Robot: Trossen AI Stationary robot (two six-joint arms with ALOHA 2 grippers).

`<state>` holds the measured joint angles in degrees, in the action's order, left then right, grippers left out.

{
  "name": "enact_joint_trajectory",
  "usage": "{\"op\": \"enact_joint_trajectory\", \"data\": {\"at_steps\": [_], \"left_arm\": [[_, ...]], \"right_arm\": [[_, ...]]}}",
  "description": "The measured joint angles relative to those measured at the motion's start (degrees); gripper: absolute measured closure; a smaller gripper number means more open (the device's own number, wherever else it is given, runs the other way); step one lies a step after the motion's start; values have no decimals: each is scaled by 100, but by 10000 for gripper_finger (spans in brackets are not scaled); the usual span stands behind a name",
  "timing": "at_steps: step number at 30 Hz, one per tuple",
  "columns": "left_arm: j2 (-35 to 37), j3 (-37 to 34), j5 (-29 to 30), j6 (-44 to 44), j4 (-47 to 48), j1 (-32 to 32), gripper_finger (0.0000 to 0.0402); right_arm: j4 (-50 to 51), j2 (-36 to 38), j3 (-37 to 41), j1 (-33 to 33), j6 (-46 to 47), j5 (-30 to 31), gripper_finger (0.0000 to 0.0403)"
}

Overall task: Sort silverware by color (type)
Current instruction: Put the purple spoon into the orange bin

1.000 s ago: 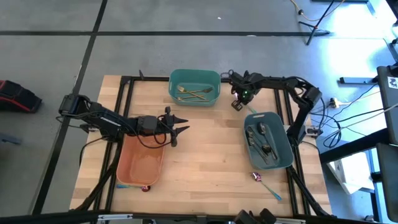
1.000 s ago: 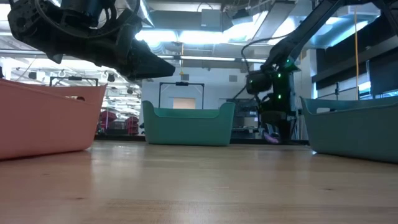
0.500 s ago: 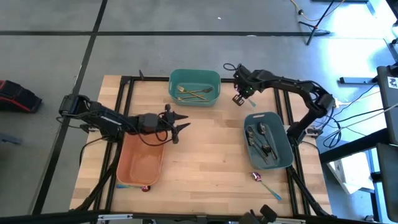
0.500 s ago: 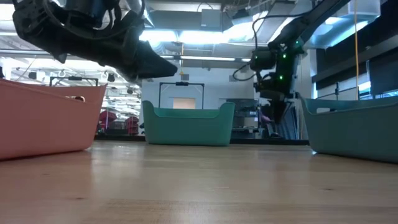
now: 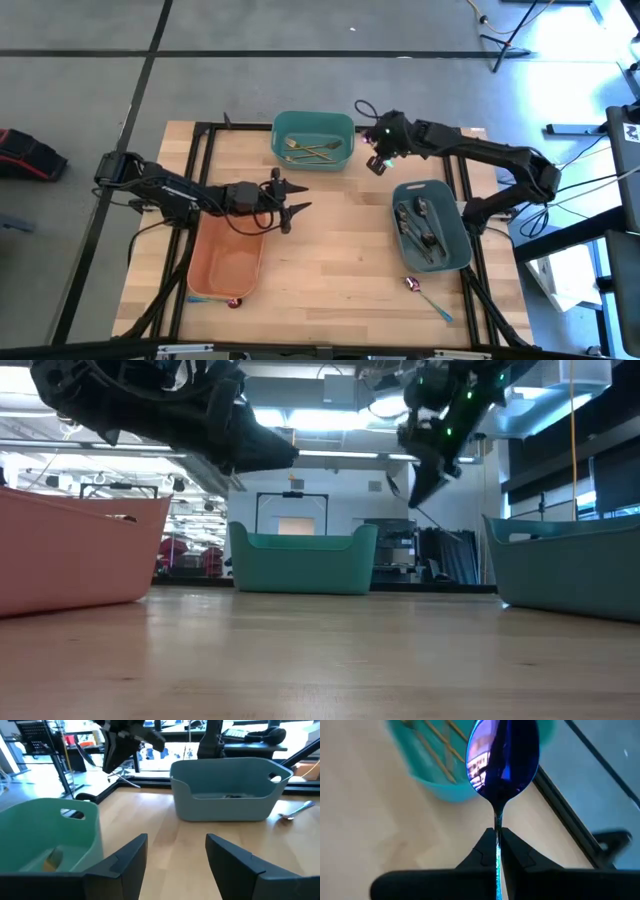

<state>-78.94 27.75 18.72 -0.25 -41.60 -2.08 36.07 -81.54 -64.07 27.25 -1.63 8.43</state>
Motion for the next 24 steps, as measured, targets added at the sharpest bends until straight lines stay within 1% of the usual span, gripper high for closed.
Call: {"op": "enact_joint_trajectory", "data": {"at_steps": [4,7,10,13,17,22,24], "left_arm": [[0,79,24,-222,-15,-94,203],[0,137,42,-324,-5,-171,203],[0,157,291,-384,-16,-253,203],[0,157,578,-413,-48,-339,203],[-2,157,715,-446,-206,-462,203],[-2,157,1299,-540,-156,-664,203],[-4,157,1372,-559,-135,-744,203]], "right_arm": [[-384,66,0,-607,0,15,400],[-880,36,0,-1085,0,13,400],[-1356,-70,0,-1563,-9,48,400],[-1863,-237,0,-2050,-20,298,400],[-2548,-606,0,-2571,-20,506,400],[-3174,-1080,4,-3071,-15,970,400],[-3330,-1219,4,-3203,63,1155,400]]}}
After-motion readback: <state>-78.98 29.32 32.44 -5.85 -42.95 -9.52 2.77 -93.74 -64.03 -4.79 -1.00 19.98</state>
